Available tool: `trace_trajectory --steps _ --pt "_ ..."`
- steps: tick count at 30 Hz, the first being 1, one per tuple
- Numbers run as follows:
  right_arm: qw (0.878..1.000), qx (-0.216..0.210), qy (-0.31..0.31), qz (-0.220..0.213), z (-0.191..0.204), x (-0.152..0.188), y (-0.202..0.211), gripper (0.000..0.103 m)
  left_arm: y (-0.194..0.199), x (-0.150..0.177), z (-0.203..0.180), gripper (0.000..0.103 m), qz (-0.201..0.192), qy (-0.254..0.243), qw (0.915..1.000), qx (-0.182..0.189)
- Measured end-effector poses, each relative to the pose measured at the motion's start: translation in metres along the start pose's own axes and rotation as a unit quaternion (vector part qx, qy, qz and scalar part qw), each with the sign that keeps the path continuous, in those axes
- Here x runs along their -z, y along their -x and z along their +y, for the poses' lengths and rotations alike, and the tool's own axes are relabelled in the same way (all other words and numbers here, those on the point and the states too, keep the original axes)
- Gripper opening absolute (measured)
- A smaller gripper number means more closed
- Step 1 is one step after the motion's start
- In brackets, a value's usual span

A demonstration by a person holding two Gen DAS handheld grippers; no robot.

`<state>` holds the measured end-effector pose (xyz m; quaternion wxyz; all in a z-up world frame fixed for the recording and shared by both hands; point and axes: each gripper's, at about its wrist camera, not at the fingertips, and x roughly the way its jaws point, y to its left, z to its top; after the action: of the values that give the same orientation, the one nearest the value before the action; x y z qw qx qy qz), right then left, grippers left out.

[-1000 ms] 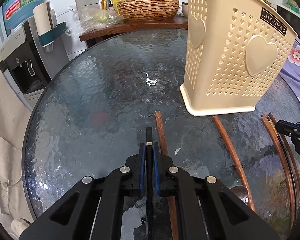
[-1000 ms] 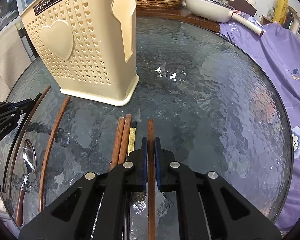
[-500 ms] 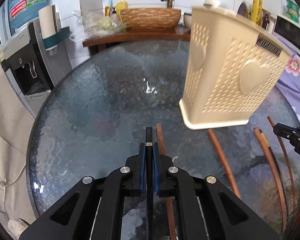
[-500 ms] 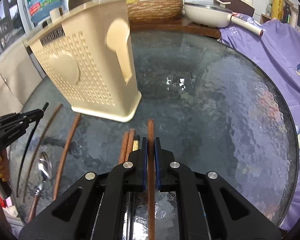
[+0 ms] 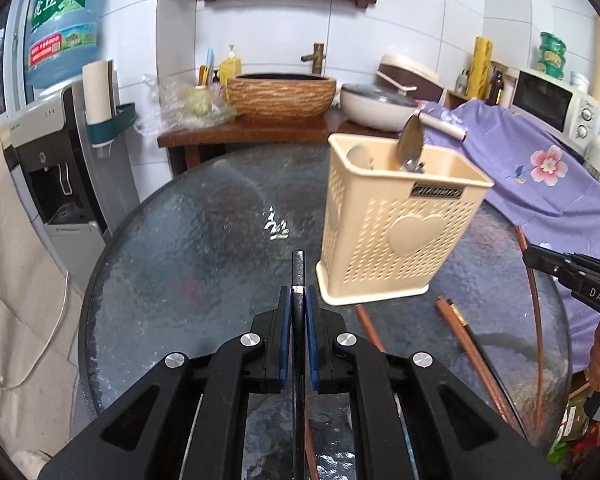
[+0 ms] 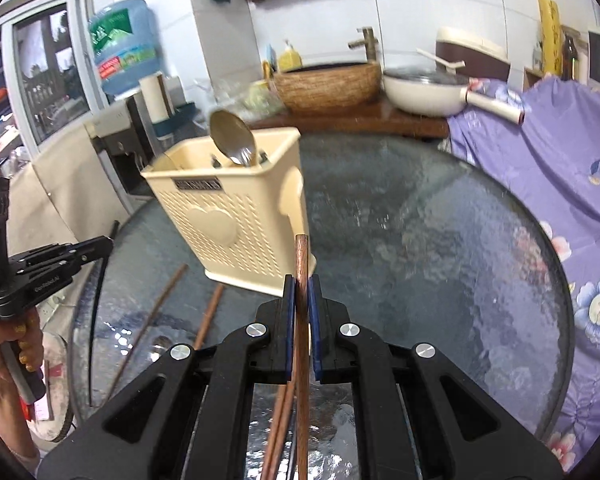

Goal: Organize utensils

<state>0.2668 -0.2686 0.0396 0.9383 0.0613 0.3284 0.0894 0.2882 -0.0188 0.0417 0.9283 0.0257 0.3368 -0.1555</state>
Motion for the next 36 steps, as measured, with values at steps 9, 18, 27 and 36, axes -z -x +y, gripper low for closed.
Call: trace_trajectory --steps 9,18,27,36 --pt "0.999 -0.008 0.020 -0.029 0.014 -0.010 0.031 0.007 0.027 -0.007 -0.005 0.007 -0.031 -0.009 0.9995 0.005" --pt "0.998 -0.007 0.034 -0.045 0.018 -0.014 0.045 0.007 0.047 -0.012 -0.008 0.007 -0.053 -0.013 0.9984 0.011" --pt "0.997 -0.018 0.040 -0.061 0.021 -0.027 0.061 0.007 0.064 -0.021 -0.015 0.007 -0.073 -0.024 0.9968 0.021" --pt "0.995 -0.026 0.048 -0.083 0.024 -0.045 0.076 0.007 0.077 -0.037 -0.025 0.007 -0.095 -0.044 0.9941 0.027"
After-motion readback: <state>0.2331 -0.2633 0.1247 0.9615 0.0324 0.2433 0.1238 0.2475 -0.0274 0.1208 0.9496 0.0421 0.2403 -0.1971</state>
